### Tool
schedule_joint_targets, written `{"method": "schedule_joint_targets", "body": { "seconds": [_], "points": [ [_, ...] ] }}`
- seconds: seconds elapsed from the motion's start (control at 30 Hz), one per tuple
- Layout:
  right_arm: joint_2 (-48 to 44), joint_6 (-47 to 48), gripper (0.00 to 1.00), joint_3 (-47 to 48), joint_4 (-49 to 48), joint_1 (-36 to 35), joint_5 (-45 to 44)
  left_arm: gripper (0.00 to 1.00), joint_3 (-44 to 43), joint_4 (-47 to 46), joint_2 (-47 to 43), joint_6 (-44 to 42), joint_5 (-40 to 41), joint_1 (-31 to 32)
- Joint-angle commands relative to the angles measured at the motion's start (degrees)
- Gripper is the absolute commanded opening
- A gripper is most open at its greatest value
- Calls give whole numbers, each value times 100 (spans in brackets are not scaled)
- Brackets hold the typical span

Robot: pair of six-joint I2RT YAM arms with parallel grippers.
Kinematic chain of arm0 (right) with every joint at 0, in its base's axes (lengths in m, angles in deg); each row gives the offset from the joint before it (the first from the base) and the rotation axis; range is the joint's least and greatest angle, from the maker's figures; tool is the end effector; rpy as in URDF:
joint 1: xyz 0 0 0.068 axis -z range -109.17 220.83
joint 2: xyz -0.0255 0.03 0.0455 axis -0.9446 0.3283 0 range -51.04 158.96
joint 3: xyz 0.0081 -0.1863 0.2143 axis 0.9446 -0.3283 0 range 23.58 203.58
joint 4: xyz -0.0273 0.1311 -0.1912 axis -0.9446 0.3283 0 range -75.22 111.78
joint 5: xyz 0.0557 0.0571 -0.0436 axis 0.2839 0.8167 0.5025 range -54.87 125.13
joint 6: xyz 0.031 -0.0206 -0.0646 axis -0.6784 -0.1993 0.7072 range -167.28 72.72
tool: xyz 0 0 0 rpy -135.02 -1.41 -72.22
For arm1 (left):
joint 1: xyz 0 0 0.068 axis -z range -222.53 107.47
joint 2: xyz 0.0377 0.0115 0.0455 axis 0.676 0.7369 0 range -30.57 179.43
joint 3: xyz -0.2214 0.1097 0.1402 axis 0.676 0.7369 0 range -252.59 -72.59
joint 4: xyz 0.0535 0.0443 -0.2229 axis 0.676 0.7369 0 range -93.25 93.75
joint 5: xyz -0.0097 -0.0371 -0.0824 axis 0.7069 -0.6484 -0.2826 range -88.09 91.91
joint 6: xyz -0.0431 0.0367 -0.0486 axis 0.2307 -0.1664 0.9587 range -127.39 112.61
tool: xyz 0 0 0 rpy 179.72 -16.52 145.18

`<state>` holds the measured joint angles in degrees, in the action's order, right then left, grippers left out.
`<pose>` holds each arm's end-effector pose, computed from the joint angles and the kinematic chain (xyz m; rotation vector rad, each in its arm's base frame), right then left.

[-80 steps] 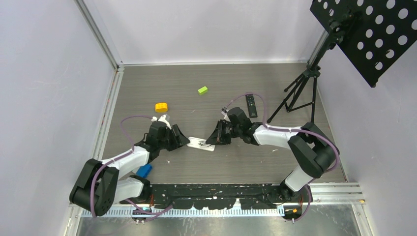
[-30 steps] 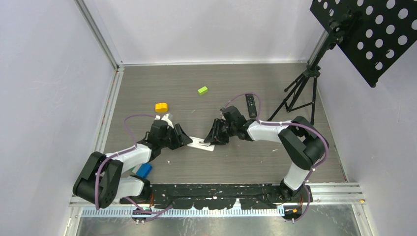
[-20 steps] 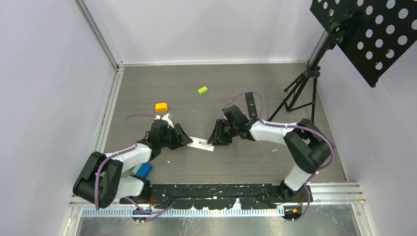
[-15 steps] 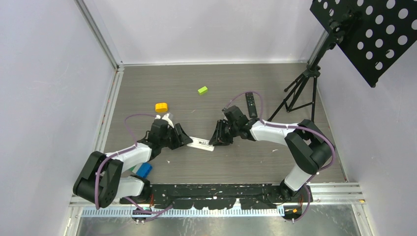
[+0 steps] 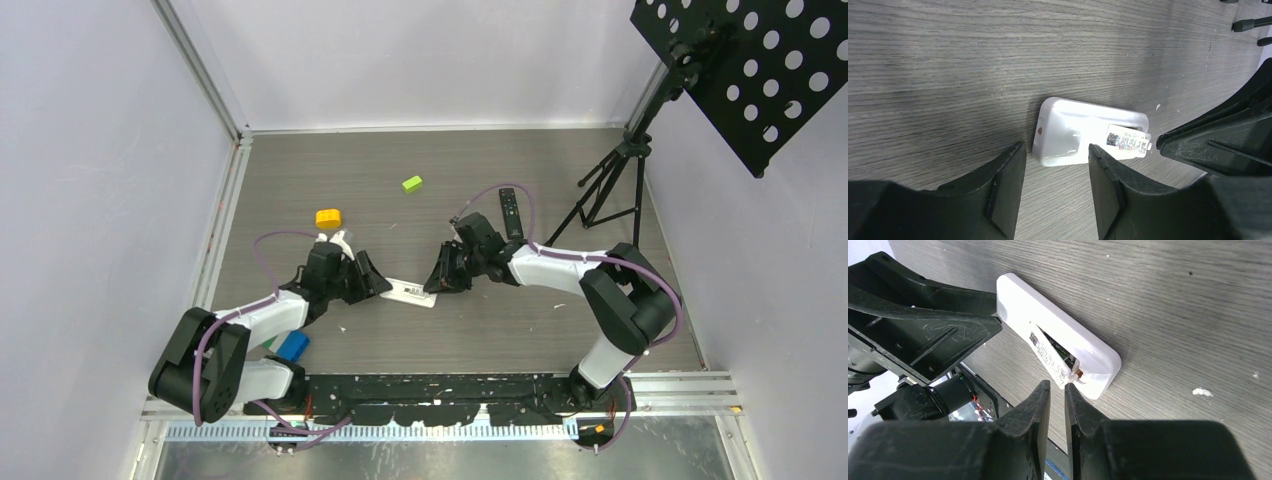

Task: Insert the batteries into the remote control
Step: Load the battery cover into the remote control.

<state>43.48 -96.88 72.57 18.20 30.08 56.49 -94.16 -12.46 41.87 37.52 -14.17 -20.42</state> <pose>0.2289 0.2275 0.1773 0.0180 2.6962 1.0719 0.1966 -0.0985 0.1582 -0.3305 2.4200 -0.8910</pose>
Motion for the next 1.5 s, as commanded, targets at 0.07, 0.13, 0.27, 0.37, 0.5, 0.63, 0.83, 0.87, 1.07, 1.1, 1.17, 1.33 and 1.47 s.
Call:
{"method": "schedule_joint_targets", "body": {
  "seconds": [0.07,0.13,0.27,0.37,0.5,0.63,0.83,0.87,1.07,1.1,1.17,1.33,1.47],
  "points": [
    [25,43,25,246,-175,-11,79,51,-138,95,-10,-87,87,-14],
    [22,57,29,272,-82,-11,66,51,-138,104,-6,-87,87,-14],
    [-27,104,36,270,71,-29,-11,51,-138,99,-23,-87,87,-14],
    [-42,118,37,236,104,-29,-24,51,-138,99,-24,-87,86,-14],
    [103,67,36,259,55,-78,49,51,-138,86,-2,-87,87,-14],
    [198,-60,33,243,-112,-116,78,51,-129,91,-7,-87,82,-14],
    [253,-95,21,273,-177,-126,-32,51,-129,95,-18,-87,71,-14],
    [256,-87,19,284,-169,-126,-60,51,-129,95,-24,-87,76,-14],
    [293,-26,16,377,18,-126,-187,51,-121,95,-32,-87,77,-14],
    [289,-17,16,387,49,-126,-224,51,-120,95,-25,-87,78,-14],
    [283,27,16,399,99,-126,-263,51,-120,91,-25,-87,78,-14],
    [252,87,24,430,181,-126,-300,51,-120,86,-17,-96,71,-14],
    [170,164,33,436,265,-126,-319,51,-120,86,-7,-96,78,-14]
  ]
}}
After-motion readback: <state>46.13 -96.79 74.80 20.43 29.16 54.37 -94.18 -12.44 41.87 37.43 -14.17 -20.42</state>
